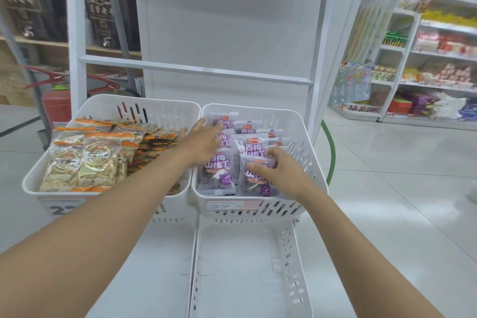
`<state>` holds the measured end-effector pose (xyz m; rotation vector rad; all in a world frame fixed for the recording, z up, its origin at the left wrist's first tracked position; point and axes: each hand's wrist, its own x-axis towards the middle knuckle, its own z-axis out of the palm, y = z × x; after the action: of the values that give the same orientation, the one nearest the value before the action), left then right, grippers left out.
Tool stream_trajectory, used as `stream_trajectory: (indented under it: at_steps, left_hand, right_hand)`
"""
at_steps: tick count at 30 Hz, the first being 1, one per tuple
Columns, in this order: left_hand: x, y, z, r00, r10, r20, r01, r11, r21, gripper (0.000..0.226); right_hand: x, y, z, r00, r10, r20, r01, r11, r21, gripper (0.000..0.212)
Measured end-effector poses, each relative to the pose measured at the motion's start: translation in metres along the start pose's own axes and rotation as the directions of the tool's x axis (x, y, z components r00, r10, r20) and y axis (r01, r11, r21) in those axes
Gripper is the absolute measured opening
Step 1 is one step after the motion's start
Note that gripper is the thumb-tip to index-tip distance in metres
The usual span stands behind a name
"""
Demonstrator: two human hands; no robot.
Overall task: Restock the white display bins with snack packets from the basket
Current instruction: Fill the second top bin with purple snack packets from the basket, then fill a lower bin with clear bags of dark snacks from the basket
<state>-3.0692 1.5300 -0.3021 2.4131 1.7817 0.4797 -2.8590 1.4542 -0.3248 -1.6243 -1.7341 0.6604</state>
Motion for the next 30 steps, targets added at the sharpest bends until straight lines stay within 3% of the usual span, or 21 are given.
stream_trajectory:
  at_steps: [2,4,6,9,12,15,20,24,28,30]
  left_hand:
    - [0.007,-0.003,0.002,0.996,0.008,-0.088,-0.009,1.000,-0.014,0.036]
    - [0.010,-0.001,-0.001,0.988,0.028,-0.149,-0.060,0.976,-0.211,0.023]
    - [0.011,0.001,-0.006,0.992,0.054,-0.111,-0.091,0.928,-0.360,0.019]
    - [0.009,0.000,-0.010,0.995,0.092,-0.040,-0.097,0.987,-0.130,0.030]
    - [-0.003,-0.011,-0.009,0.986,0.077,-0.151,-0.083,0.996,-0.032,0.041]
    - [-0.027,-0.014,0.002,0.944,0.188,-0.272,-0.156,0.978,0.135,0.054]
    - [-0.063,-0.014,-0.003,0.947,0.069,-0.313,-0.076,0.997,-0.010,0.058]
    - [-0.134,-0.003,-0.005,0.925,-0.007,-0.380,-0.060,0.985,-0.163,0.035]
    - [-0.231,0.009,0.023,0.987,-0.123,-0.104,0.068,0.903,-0.424,0.020]
    - [-0.279,-0.003,0.049,0.986,-0.157,0.056,0.165,0.882,-0.442,0.021]
  right_hand:
    - [0.002,0.007,0.002,0.998,-0.016,-0.065,0.017,1.000,0.015,0.068]
    - [0.002,0.008,0.004,0.993,-0.039,-0.108,0.042,0.999,0.024,0.067]
    - [-0.001,0.006,0.007,0.994,-0.075,-0.080,0.078,0.997,0.030,0.075]
    - [-0.008,0.000,0.008,0.990,-0.143,0.007,0.143,0.990,-0.010,0.085]
    - [-0.007,0.001,0.009,0.989,-0.147,-0.021,0.147,0.989,-0.019,0.088]
    - [-0.007,0.001,0.014,0.986,-0.140,-0.091,0.134,0.989,-0.070,0.089]
    - [-0.036,-0.014,0.020,0.932,-0.202,-0.301,0.132,0.962,-0.238,0.080]
    - [-0.090,-0.037,0.040,0.881,-0.297,-0.369,0.262,0.954,-0.142,0.049]
    - [-0.152,-0.038,0.089,0.942,-0.265,-0.204,0.248,0.963,-0.104,0.027]
    - [-0.182,-0.024,0.118,0.981,-0.196,-0.010,0.194,0.976,-0.100,0.022]
